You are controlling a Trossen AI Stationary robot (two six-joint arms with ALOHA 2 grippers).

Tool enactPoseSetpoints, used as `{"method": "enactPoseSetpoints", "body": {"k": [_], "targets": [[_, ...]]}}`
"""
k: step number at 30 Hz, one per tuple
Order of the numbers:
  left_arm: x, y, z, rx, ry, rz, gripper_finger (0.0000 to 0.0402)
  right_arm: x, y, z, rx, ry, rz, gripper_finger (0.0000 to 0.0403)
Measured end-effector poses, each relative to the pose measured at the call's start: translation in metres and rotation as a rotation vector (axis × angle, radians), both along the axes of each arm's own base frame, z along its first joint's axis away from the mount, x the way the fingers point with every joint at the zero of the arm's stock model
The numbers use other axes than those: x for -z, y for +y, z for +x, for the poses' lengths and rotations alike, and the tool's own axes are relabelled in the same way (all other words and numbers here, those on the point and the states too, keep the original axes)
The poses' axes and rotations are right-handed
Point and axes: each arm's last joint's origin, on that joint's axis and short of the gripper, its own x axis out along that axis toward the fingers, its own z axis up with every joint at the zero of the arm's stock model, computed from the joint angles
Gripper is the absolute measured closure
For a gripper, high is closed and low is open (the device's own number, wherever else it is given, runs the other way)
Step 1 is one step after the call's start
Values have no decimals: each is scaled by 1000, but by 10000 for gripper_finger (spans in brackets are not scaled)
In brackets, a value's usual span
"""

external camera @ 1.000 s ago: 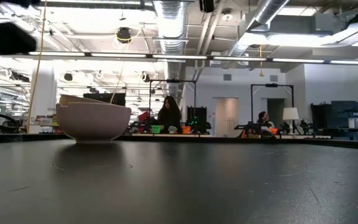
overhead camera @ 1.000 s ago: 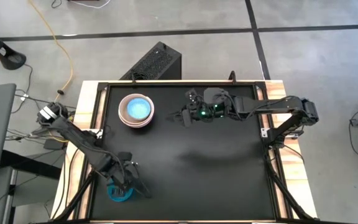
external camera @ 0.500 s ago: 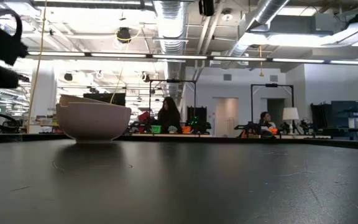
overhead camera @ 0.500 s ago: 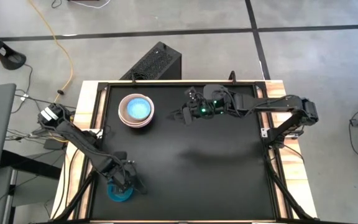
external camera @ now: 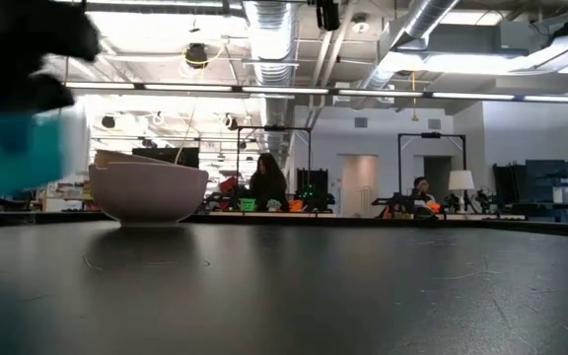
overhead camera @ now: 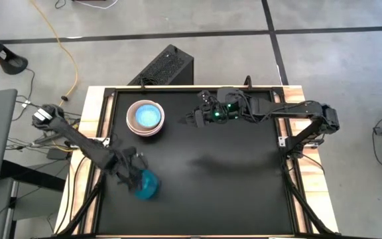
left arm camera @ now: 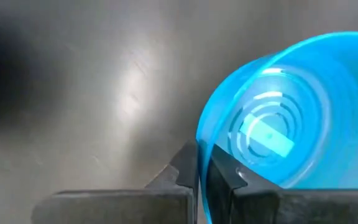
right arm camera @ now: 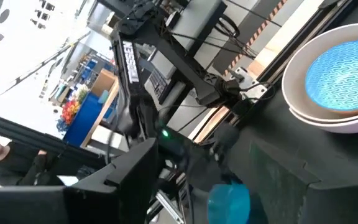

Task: Nest bowls inside each other
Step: Stack the blue bowl on the light blue bowl

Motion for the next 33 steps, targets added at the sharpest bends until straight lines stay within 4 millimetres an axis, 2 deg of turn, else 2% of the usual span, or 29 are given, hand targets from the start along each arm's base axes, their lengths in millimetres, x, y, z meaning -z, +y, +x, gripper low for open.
{"method": "enactPoseSetpoints", "body": {"k": [7,13,18,24,30,33], "targets": [[-52,66,-5,-339,-344,0,401,0,-10,-1,32,1,14,143],[-70,126,-5,-581,-479,43,401,0,-19,-2,59,0,14,143],[-70,177,0,-671,-444,-7,401,-1,-25,-3,98,-6,23,143],[-75,230,-12,-776,-354,-46,401,-1,-25,-3,101,-5,34,143],[-59,254,-24,-808,-149,-44,401,0,-15,-1,71,-3,-2,143],[-53,261,-27,-814,-106,-38,401,0,-11,-1,86,-3,-20,143]]}}
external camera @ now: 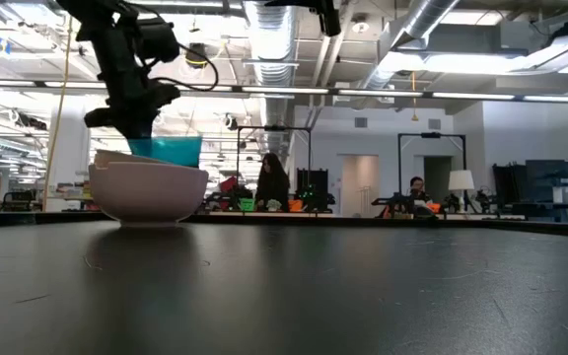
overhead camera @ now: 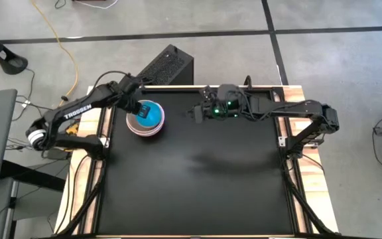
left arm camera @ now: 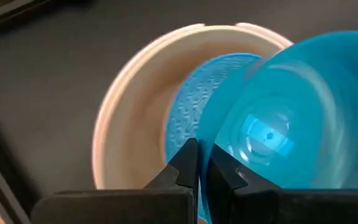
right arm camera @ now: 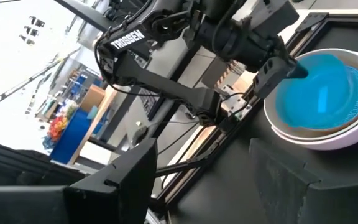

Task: Nest bowls inside each other
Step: Stack the blue bowl on the light blue bowl

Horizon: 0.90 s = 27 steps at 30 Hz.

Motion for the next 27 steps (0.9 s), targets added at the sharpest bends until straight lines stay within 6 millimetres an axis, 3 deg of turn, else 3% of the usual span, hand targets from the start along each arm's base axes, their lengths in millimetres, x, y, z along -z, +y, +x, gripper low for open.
{"method": "enactPoseSetpoints", "body": {"k": [15,27], "targets": [[10,10,2,44,79,15,396,0,1,0,37,5,-12,143],[6,10,1,50,107,28,319,0,1,0,35,6,-34,143]]}}
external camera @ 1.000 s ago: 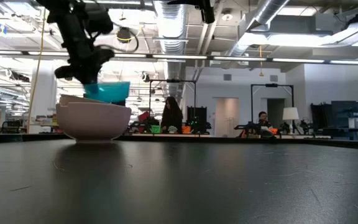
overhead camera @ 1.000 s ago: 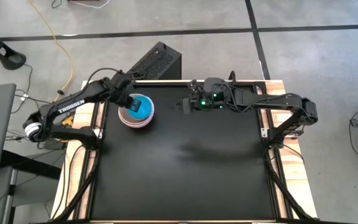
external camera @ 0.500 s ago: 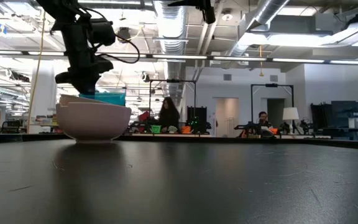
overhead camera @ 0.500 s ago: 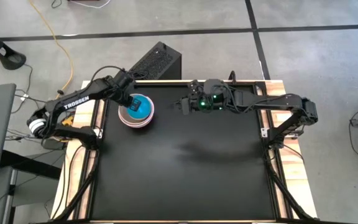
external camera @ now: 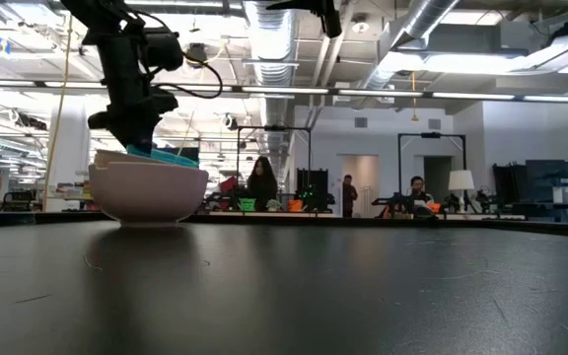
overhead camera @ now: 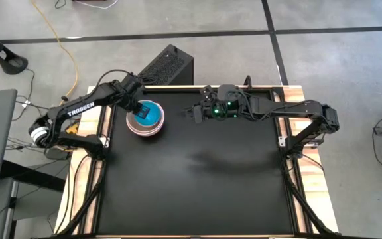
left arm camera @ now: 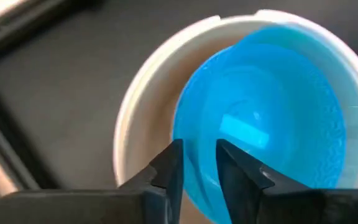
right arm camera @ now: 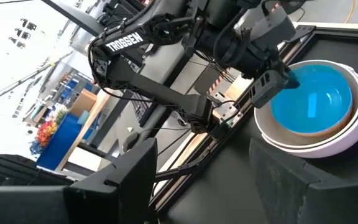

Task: Nest bowls inside each other
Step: Stack the blue bowl on the light blue bowl

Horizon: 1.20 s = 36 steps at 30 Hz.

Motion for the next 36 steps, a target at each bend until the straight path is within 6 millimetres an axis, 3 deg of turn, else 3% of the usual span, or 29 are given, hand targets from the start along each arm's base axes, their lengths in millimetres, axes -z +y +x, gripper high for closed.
{"method": "enactPoseSetpoints", "body": {"k": [8,11,19,27,31,36], "targets": [[-46,-1,-2,54,53,43,304,0,0,0,0,0,0,143],[-53,-6,-7,70,69,37,304,0,0,0,0,0,0,143],[-34,-32,-32,37,-42,76,315,0,6,1,-14,0,0,143],[2,-43,-42,-32,-34,-47,371,0,2,0,39,1,0,143],[5,-47,-46,-40,-43,-27,398,0,1,0,44,0,1,143],[-2,-48,-48,-56,-108,26,396,0,1,0,44,0,3,143]]}}
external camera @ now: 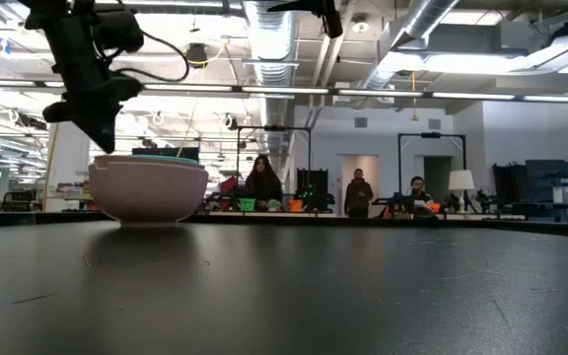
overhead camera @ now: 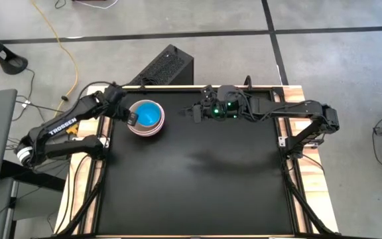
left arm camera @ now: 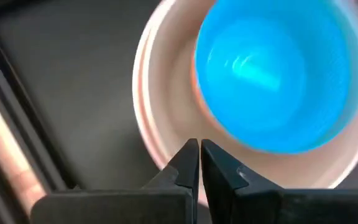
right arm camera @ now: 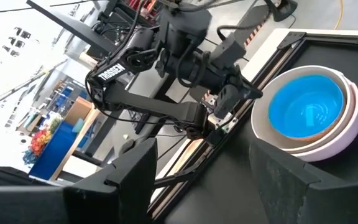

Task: Nest bowls inside each other
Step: Stack the blue bowl on the light blue bowl, then return to Home Position

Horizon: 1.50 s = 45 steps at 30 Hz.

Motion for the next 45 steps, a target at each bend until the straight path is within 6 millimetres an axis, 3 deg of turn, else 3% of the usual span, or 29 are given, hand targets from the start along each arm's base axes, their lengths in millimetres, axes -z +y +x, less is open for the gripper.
{"method": "enactPoseSetpoints", "body": {"k": [4,8,18,24,30,34,39,45], "targets": [[-12,-2,1,9,-140,56,396,0,0,0,-2,3,-8,143],[-32,-8,6,144,-380,113,396,5,1,-1,-7,51,-19,143],[-73,-41,32,426,-762,298,395,19,1,-9,-95,253,-221,145],[-84,-61,24,598,-823,379,395,7,8,-39,-153,336,-382,187],[-85,-72,-1,569,-871,454,395,10,24,-79,-195,351,-527,256],[-64,-77,-14,519,-924,446,395,35,28,-107,-162,248,-559,297],[-31,-79,-21,431,-1011,399,395,79,24,-136,-62,-32,-570,331],[-12,-79,-23,373,-1038,368,395,137,20,-164,12,-199,-433,349]]}}
